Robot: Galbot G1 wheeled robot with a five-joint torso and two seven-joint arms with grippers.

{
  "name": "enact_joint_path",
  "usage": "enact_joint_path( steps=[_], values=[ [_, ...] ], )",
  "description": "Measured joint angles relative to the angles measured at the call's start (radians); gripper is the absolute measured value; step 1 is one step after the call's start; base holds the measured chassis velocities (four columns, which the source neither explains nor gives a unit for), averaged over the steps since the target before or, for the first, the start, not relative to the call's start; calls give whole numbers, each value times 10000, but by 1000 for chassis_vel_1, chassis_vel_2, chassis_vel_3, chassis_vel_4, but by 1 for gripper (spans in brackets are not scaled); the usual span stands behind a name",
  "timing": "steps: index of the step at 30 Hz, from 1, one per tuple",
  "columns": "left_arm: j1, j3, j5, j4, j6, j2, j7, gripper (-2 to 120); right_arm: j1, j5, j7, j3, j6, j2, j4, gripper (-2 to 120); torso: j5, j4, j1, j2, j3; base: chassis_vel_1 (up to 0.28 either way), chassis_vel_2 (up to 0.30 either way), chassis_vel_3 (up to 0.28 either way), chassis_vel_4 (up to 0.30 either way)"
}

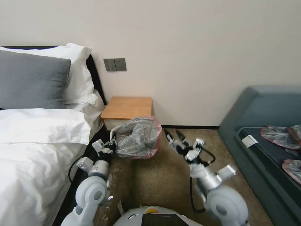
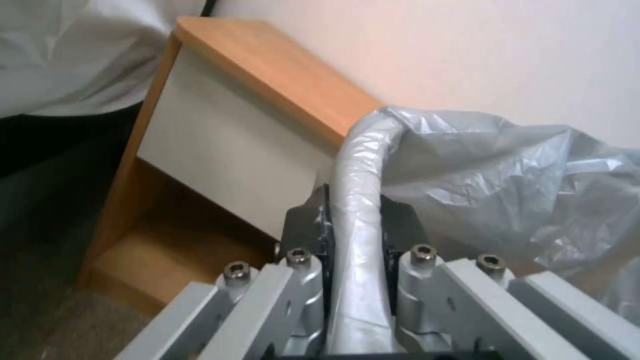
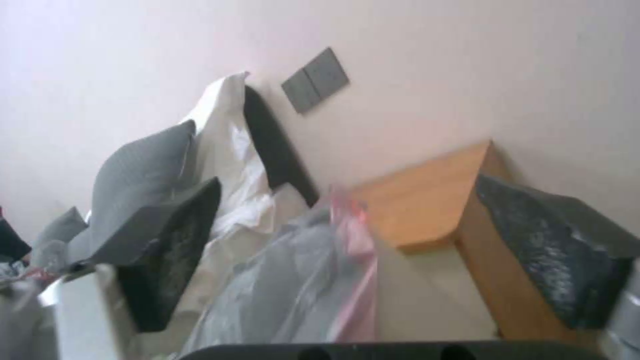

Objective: Pick up the garbage bag from the table and place it over the trash can.

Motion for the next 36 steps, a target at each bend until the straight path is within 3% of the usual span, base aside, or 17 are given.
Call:
enact_joint_path(
  steps=[9,24,32,36],
  values=[
    [0,4,-24,-78,15,-15,8,8,1814,-458,-563,-618,-49,-75,-1653,100,0,-2,0,0,1,0,0,0,0],
    [-132,41,-453,-101,161,-30,-64,8,3210,-645,-930,-965,116,247,-3423,99,0,-3,1,-1,1,0,0,0,0],
    [-243,78,-680,-69,251,-47,-110,8,3511,-629,-956,-1023,130,325,-3682,72,0,-2,0,0,1,0,0,0,0],
    [-281,78,-735,15,275,-20,-115,8,3489,-572,-939,-975,168,412,-3610,52,-1,-3,0,0,0,0,0,0,0]
  ],
)
